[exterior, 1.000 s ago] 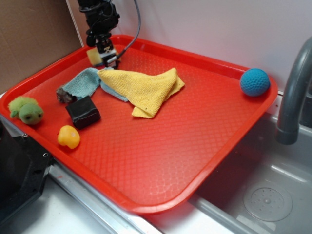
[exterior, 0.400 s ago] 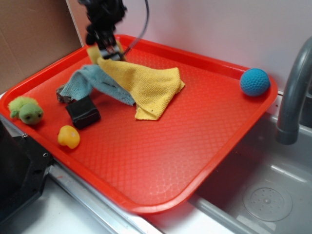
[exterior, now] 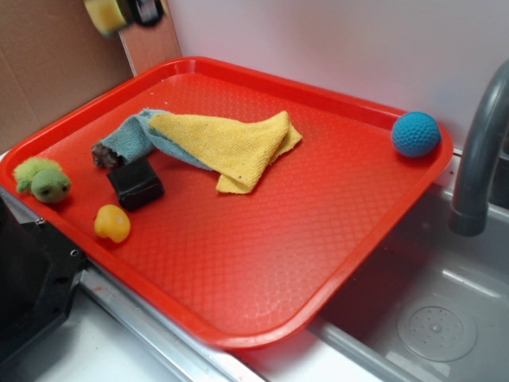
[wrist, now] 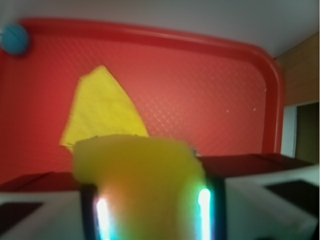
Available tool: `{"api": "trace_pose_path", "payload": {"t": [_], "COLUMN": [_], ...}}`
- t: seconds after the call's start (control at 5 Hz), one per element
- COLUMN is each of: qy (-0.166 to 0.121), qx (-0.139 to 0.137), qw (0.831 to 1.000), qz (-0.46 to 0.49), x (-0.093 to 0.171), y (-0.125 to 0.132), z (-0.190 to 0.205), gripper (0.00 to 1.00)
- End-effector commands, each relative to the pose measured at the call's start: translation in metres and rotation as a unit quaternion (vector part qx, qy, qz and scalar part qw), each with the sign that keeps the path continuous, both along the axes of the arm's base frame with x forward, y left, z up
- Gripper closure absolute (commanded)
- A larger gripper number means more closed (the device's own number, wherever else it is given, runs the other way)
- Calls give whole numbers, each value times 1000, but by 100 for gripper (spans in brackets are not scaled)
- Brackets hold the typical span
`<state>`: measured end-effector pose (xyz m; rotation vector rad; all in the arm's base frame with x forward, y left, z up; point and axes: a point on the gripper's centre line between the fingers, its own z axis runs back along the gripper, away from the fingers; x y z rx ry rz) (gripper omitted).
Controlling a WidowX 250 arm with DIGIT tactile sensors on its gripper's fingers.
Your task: Grab the green sponge.
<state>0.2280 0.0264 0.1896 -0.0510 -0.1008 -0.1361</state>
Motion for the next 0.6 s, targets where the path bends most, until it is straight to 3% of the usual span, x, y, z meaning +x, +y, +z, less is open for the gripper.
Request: {"api": "trace_pose_path", "payload": {"t": [0.0, 0.4], "qy": [-10, 7], "qx": [20, 1], "qw": [999, 1000], "qz": [26, -21], "x": [0, -11], "y": [-5, 0], "z": [36, 39], "gripper": [100, 100]}}
